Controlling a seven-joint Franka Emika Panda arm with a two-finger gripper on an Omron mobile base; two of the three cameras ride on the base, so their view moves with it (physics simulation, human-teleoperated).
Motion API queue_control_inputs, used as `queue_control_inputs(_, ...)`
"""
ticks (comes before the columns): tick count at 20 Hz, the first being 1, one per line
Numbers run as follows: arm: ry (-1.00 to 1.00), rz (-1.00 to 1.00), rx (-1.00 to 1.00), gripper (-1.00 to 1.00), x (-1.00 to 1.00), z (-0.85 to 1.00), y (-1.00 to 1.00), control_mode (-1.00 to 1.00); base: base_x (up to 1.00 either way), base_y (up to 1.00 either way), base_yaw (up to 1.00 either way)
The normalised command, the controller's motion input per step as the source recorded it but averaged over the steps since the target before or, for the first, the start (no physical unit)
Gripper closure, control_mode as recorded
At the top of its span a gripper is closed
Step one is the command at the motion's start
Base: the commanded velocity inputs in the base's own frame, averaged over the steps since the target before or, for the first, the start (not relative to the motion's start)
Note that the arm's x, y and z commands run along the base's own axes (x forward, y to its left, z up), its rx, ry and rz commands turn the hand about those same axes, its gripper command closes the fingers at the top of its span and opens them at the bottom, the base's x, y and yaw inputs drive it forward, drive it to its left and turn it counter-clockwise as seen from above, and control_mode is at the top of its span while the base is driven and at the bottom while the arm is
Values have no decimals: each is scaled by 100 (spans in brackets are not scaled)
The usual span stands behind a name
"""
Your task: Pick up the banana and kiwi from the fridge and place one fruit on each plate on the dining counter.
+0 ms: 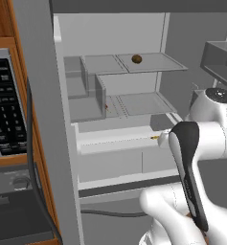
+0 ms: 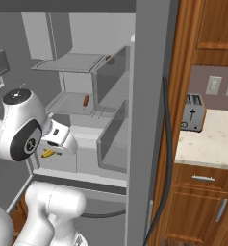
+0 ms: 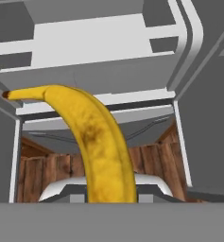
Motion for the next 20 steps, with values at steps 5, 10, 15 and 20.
queue_control_inputs(5, 0, 0, 0, 100, 0, 0, 3, 100, 0, 0, 0)
queue_control_inputs(10, 0, 0, 0, 100, 0, 0, 0, 100, -38, 0, 0)
queue_control_inputs(15, 0, 0, 0, 100, 0, 0, 0, 100, -90, 4, 0)
queue_control_inputs(20, 0, 0, 0, 100, 0, 0, 0, 100, -79, 0, -5)
